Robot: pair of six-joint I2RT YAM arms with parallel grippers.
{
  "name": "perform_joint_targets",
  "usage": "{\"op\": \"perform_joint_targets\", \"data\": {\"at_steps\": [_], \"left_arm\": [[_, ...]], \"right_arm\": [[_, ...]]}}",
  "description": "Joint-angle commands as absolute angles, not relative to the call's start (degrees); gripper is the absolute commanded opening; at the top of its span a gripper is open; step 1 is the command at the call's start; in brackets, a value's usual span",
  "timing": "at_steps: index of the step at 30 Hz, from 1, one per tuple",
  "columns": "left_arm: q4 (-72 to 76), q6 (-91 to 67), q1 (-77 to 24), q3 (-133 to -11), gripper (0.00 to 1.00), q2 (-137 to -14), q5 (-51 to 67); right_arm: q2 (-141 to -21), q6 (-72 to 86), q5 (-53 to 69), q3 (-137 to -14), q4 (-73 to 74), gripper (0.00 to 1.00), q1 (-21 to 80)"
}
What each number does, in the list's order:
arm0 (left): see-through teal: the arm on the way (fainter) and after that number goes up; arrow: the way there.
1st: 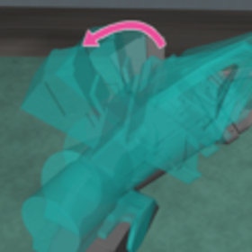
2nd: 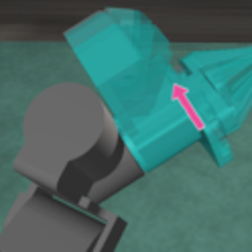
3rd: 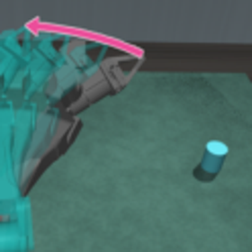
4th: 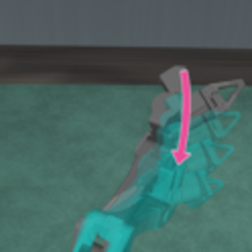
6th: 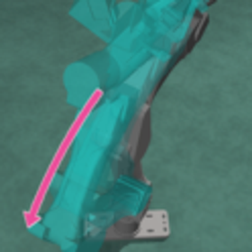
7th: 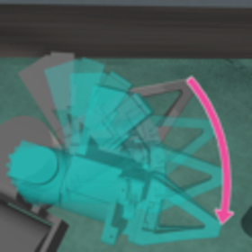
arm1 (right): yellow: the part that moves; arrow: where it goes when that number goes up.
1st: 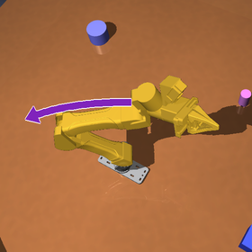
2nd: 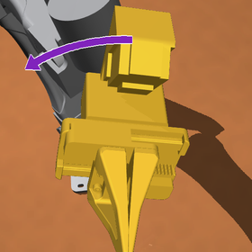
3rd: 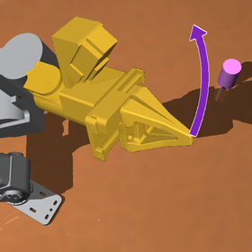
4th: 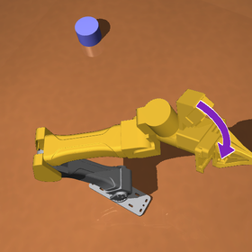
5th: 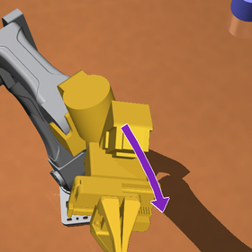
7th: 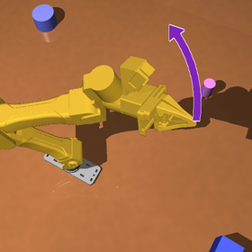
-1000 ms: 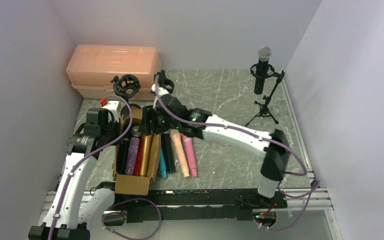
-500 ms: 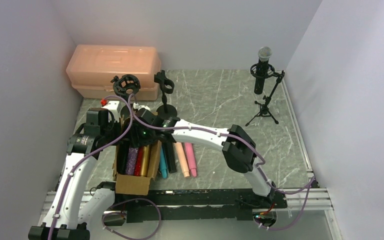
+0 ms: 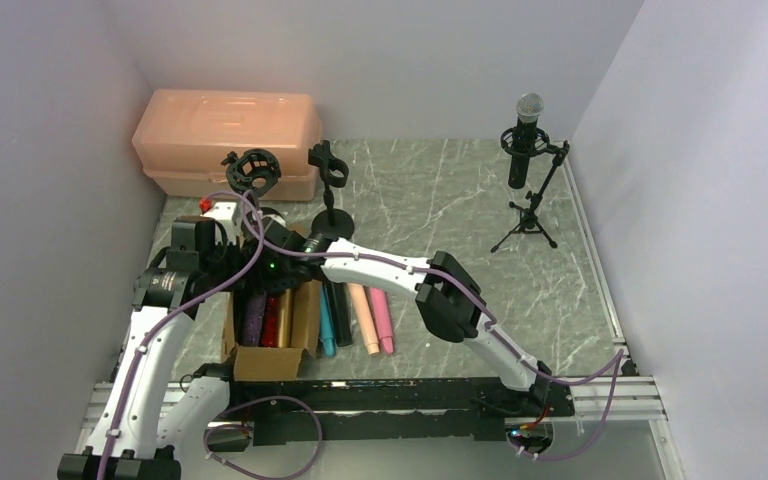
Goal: Attach the microphones to the stand
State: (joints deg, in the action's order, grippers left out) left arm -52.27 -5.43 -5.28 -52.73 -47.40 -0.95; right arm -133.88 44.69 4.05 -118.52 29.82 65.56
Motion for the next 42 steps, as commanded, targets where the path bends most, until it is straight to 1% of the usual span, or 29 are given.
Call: {"op": "perform_joint_targets", "data": {"at_steps": [1,3,5,8,10,15,25,26,28,30,33,38,42], "left_arm": [[-46.39,-6.54,-5.71,-56.93,0.00,-46.05,3.96],[-46.57,-6.19,-5.71,-56.74,0.00,-45.92,2.82],[-46.55,-5.90,-5.71,-56.33,0.00,-45.80,1.28],[-46.86,-5.69,-5.71,-55.75,0.00,-45.98,0.14],[-47.40,-5.54,-5.71,-55.72,0.00,-46.41,-2.31],[-47.75,-5.54,-5.71,-54.93,0.00,-46.59,-4.33],[-47.24,-5.40,-5.71,-54.49,0.00,-46.89,-4.25],[-47.14,-5.44,-5.71,-54.42,0.00,-46.85,-4.09],[-46.85,-5.66,-5.71,-54.31,0.00,-46.76,-3.71],[-46.87,-6.11,-5.71,-54.56,0.00,-46.80,-3.33],[-47.38,-6.71,-5.71,-55.09,0.00,-46.61,-2.90],[-46.94,-7.16,-5.71,-54.76,0.00,-45.57,-2.46],[-47.17,-7.78,-5.71,-55.09,0.00,-45.42,-1.72]], "right_arm": [[-134.22,44.51,7.26,-121.25,28.22,0.42,67.95],[-131.18,43.95,6.35,-118.71,26.11,0.30,67.67],[-127.36,43.77,6.39,-115.42,23.71,0.21,66.95],[-120.70,43.73,7.29,-109.58,19.61,0.12,65.86],[-116.24,43.17,7.88,-105.09,17.42,0.08,65.30],[-105.84,41.83,9.78,-96.48,16.05,0.02,63.04],[-87.86,41.48,12.32,-78.23,15.00,0.02,54.00],[-87.23,41.57,11.07,-77.02,15.50,0.04,53.64],[-88.36,41.59,8.71,-77.69,18.21,0.15,53.99],[-90.96,42.06,6.95,-79.40,20.83,0.29,55.48],[-95.42,41.98,3.49,-83.90,23.45,0.41,59.36],[-103.92,41.98,-1.88,-94.86,28.59,0.51,64.14],[-109.29,43.02,-3.10,-98.80,29.26,0.53,64.81]]}}
